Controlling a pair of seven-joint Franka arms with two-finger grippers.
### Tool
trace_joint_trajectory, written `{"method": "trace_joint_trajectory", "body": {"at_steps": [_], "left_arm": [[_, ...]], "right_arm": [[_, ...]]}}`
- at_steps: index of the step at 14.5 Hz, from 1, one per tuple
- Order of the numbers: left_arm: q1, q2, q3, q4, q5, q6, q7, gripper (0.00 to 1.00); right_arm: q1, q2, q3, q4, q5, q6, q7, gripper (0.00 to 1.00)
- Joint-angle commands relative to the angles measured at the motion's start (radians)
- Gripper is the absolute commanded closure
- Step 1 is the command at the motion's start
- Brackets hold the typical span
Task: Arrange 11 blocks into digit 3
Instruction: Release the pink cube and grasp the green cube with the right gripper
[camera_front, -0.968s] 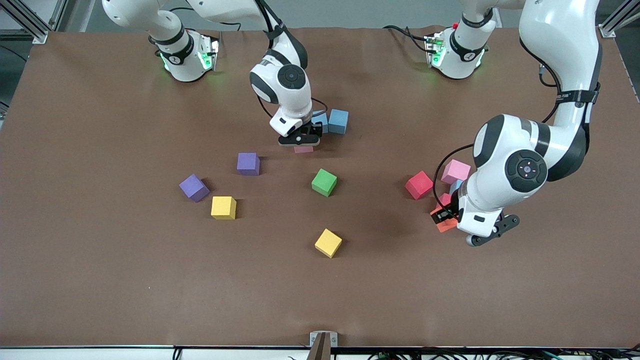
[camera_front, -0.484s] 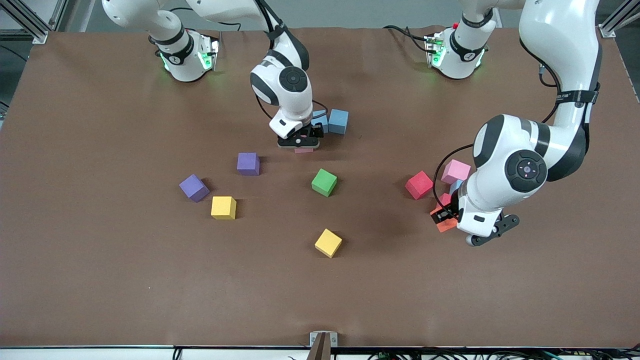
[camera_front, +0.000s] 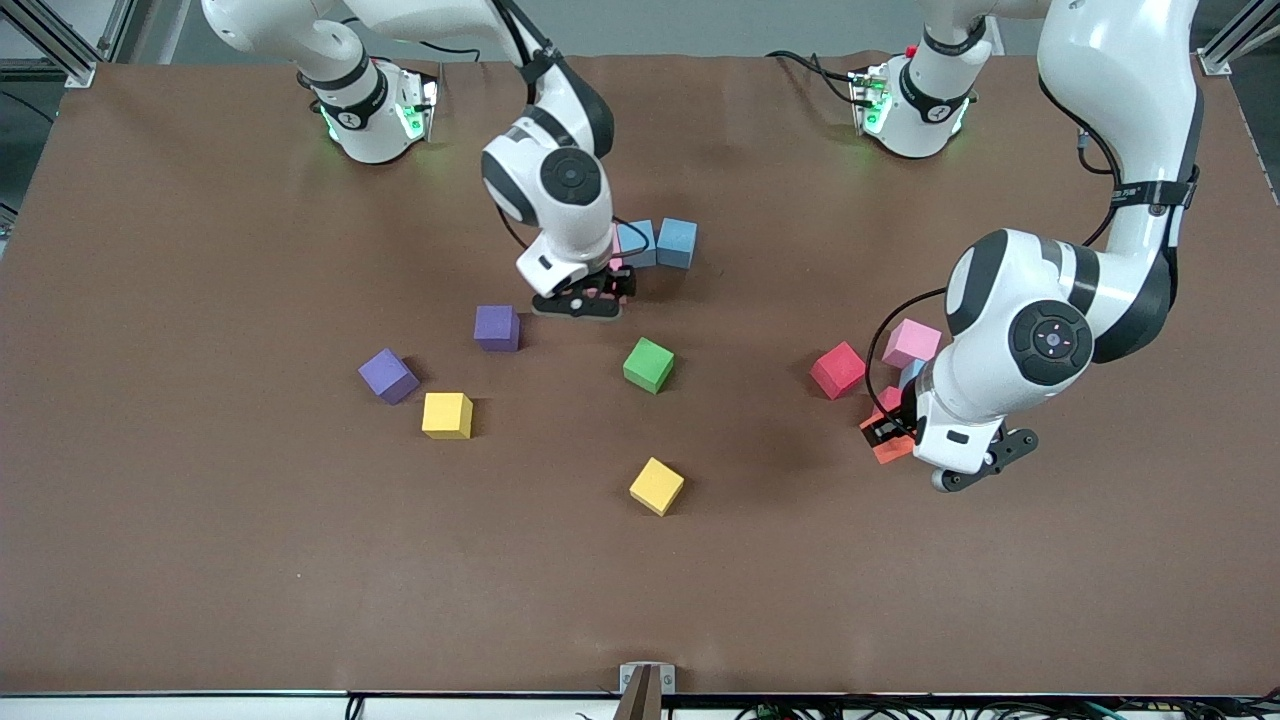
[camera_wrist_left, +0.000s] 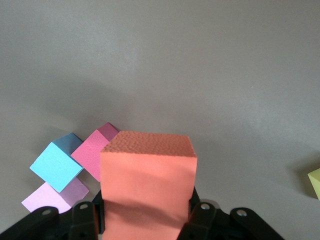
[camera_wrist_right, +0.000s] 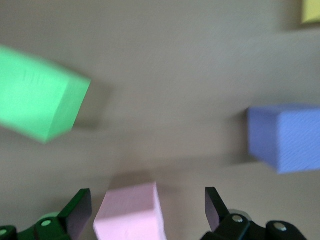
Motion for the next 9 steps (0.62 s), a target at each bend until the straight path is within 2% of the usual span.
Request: {"method": "trace_joint_trajectory", "body": {"at_steps": [1,5,9], "left_arm": [[0.006,-0.015,-0.006,-0.017,-0.018,0.006,-0.001,0.56],[0.006,-0.013,-0.006,-0.017,-0.018,0.007,-0.002,0.56],[0.003,-0.012,-0.006,-0.017,-0.018,0.010,-0.005,0.56]], "right_arm": [[-0.069,-0.044,-0.029,-0.013,0.001,-0.013,0.000,0.00],[-0.139,-0.056,-0.094,-0.012,-0.002,-0.012,-0.005,0.00],[-0.138,-0.046,-0.089,0.017,0.013,-0.006,0.015,0.00]]}}
